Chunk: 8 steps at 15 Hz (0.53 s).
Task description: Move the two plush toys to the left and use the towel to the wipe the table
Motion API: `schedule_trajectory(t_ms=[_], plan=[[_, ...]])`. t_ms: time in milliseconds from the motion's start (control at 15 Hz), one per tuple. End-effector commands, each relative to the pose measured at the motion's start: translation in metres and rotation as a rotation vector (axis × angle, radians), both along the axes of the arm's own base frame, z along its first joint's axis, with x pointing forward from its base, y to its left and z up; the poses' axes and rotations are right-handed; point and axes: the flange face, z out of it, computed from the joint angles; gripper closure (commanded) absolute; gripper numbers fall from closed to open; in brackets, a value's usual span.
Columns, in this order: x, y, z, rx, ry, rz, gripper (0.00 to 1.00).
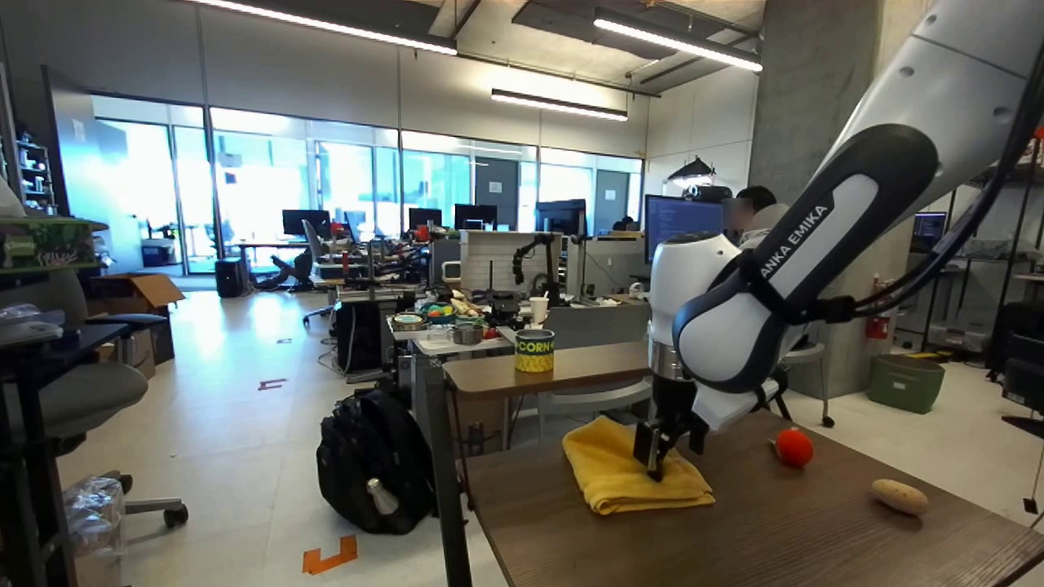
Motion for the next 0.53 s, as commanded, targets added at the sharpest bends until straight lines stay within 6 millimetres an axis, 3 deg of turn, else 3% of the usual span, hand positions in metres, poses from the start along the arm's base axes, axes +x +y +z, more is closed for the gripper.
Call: schedule_trajectory(t_ms=[0, 333, 400, 467], plan=[[-0.035, 0.034, 0.053, 0.016, 0.028, 0.151, 0.00], [-0.086, 0.073, 0.116, -0.035, 0.042, 0.308, 0.00], [-0.054, 0.070, 0.087, -0.009, 0.020, 0.261, 0.00], [-0.064, 0.076, 0.099, -0.015, 0.021, 0.283, 0.00]])
